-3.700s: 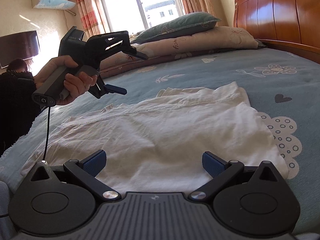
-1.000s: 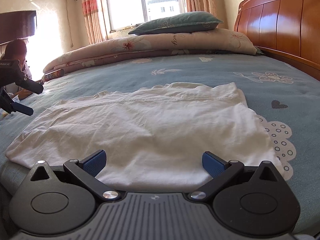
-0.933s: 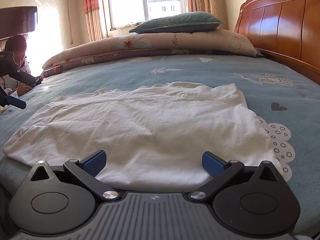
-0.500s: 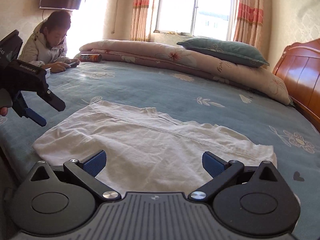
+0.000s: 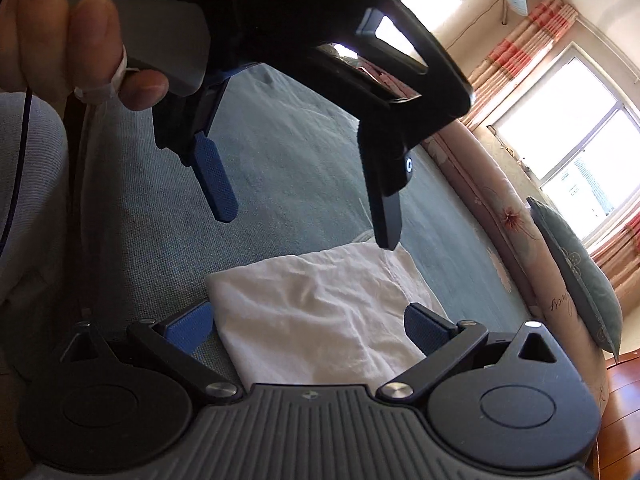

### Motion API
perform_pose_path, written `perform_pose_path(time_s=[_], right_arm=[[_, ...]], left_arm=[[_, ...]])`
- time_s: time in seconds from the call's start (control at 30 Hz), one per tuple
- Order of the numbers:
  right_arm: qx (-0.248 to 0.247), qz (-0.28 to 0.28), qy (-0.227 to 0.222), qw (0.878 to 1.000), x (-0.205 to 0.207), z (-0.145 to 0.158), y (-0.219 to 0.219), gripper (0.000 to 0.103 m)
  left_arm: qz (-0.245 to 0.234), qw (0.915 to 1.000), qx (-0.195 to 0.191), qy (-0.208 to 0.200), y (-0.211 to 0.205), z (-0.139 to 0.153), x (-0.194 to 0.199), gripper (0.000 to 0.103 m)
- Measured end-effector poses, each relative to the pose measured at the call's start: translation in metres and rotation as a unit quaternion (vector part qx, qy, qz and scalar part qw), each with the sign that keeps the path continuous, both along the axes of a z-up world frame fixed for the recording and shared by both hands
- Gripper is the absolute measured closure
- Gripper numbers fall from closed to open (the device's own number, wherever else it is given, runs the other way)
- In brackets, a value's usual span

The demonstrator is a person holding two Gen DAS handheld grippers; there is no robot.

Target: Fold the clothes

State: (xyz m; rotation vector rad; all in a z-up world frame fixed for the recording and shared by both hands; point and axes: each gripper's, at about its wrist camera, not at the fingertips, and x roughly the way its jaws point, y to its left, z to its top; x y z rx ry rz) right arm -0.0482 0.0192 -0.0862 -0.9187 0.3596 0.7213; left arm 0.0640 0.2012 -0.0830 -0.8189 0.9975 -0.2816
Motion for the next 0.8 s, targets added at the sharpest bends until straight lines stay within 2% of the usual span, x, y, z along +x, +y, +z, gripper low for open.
perform_pose_path(time_s=[0.23,0.4,0.53,0.73,0.8], right_arm=[[-0.021,-0.022,-0.026,0.999,0.001,-0.002,0.009,0.0],[-0.001,-0.029,-0.036,0.999,-0.003,0.01,0.001,0.0],[0.007,-0.03,-0.034,0.999,-0.008,0.015,-0.004,0.0],[0.0,-0.032,-0.012,0.999,-0.014,0.007,-0.014,0.0],[-0.006,-0.034,-0.019,0.999,-0.017,0.002,-0.011,0.0]], left_arm=[[-0.013,0.9993,-0.03,0.016,-0.003,-0.013,0.0,0.001],[-0.03,0.9968,-0.068,0.028,-0.013,-0.023,0.006,0.001],[-0.022,0.9949,-0.093,0.031,-0.017,-0.031,0.014,0.001],[-0.026,0.9931,-0.114,0.01,-0.018,-0.023,0.019,0.001],[-0.027,0.9924,-0.12,0.003,-0.018,-0.021,0.021,0.001]])
